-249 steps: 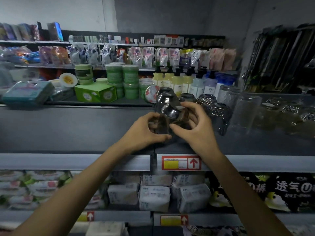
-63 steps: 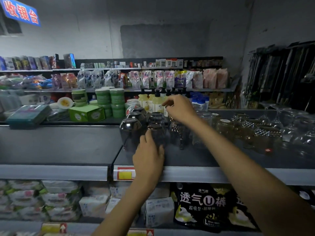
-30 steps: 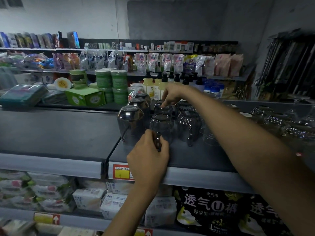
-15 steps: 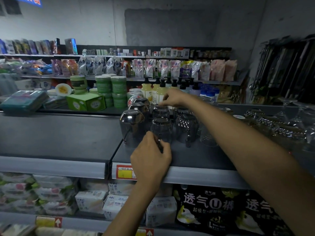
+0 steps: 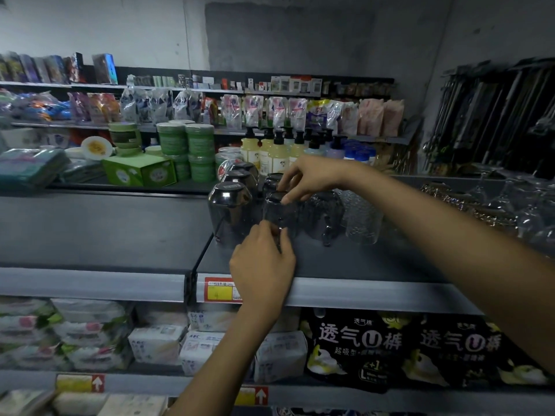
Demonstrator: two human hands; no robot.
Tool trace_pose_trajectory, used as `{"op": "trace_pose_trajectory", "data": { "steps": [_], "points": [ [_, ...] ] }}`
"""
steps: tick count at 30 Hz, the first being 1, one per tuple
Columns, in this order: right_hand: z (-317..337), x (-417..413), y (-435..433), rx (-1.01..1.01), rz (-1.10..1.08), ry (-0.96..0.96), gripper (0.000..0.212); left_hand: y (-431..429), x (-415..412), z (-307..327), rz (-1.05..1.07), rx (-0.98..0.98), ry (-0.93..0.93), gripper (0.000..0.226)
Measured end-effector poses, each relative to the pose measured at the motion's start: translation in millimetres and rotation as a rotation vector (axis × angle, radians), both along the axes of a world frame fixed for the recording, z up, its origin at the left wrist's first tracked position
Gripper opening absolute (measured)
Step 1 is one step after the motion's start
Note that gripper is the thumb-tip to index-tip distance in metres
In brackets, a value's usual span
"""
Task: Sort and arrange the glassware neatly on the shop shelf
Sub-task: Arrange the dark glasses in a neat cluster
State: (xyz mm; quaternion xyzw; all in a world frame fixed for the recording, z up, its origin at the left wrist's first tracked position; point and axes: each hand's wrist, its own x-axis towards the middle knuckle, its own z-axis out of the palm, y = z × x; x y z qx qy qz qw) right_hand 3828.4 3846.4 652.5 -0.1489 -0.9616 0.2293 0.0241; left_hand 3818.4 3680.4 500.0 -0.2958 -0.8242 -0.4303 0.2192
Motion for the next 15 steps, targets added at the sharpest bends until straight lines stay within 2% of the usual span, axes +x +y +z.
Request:
{"op": "trace_pose_trajectory", "data": {
  "steps": [6,15],
  "points": [
    [-6.8,-4.4,-0.4,0.017,-0.008,0.059,0.029,1.0,1.3,0.5,0.009,0.008,-0.018,0.018],
    [-8.4,-11.1,-0.3,0.099,-0.02,0.064,0.031,1.2,1.6,0.0,0.004,0.007,0.005,0.024]
  ]
}}
